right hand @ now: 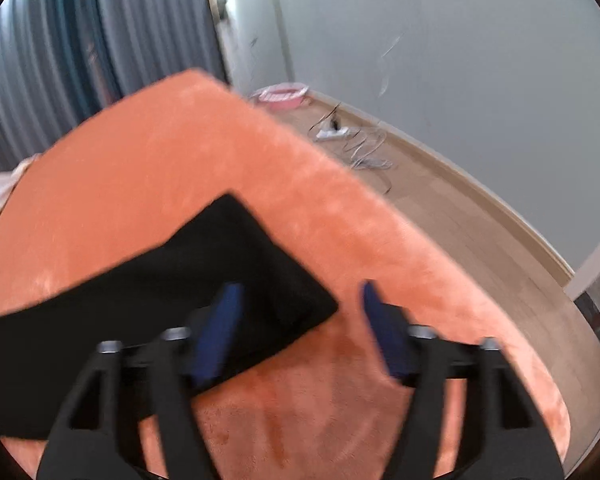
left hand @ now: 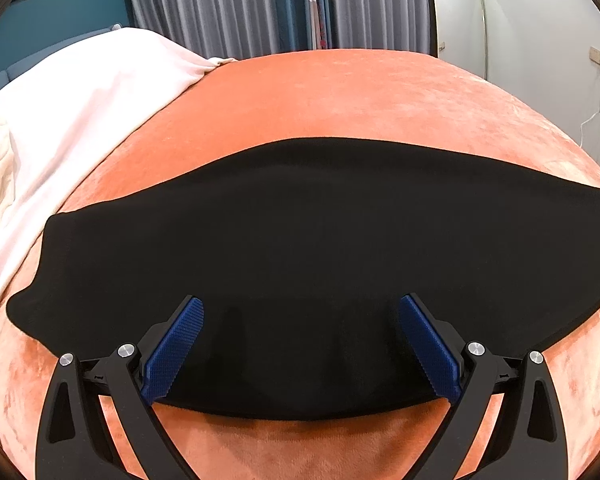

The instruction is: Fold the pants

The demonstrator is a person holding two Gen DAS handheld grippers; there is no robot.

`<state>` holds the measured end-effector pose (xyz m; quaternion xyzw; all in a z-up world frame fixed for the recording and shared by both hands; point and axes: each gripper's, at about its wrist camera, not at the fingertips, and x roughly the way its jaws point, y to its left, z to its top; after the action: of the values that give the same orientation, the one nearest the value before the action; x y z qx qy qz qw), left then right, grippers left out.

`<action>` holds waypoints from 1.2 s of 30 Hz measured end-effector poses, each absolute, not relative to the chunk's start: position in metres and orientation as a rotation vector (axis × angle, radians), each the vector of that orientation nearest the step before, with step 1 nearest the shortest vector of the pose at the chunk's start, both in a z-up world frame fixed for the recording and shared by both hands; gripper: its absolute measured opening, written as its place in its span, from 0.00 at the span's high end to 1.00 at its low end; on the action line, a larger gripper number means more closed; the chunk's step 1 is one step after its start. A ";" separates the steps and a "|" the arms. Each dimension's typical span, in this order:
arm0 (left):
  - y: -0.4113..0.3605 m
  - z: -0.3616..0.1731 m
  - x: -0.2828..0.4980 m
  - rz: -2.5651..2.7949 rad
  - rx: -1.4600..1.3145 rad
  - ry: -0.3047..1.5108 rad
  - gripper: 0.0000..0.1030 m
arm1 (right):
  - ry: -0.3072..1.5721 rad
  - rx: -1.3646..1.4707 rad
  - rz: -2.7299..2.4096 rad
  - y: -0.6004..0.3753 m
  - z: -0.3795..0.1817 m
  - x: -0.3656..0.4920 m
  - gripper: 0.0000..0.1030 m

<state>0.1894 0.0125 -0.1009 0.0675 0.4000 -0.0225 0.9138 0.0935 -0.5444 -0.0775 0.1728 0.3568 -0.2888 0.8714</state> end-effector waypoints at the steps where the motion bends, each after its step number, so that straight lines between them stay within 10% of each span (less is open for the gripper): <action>1: 0.013 -0.100 0.189 -0.046 0.139 0.821 0.06 | 0.748 0.400 -0.599 -0.548 -0.079 0.092 0.28; 6: 0.012 -0.101 0.189 -0.044 0.141 0.823 0.06 | 0.839 0.547 -0.560 -0.558 -0.108 0.100 0.27; 12: 0.011 -0.102 0.191 -0.029 0.134 0.841 0.06 | 0.819 0.535 -0.514 -0.540 -0.107 0.115 0.90; 36: 0.050 -0.076 0.185 -0.034 0.025 0.844 0.06 | 0.668 0.253 -0.207 -0.306 0.062 0.160 0.92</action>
<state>0.1851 0.0503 -0.0765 0.0120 0.4094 -0.0166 0.9121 0.1600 -0.3056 0.0621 0.1234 0.3266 -0.1011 0.9316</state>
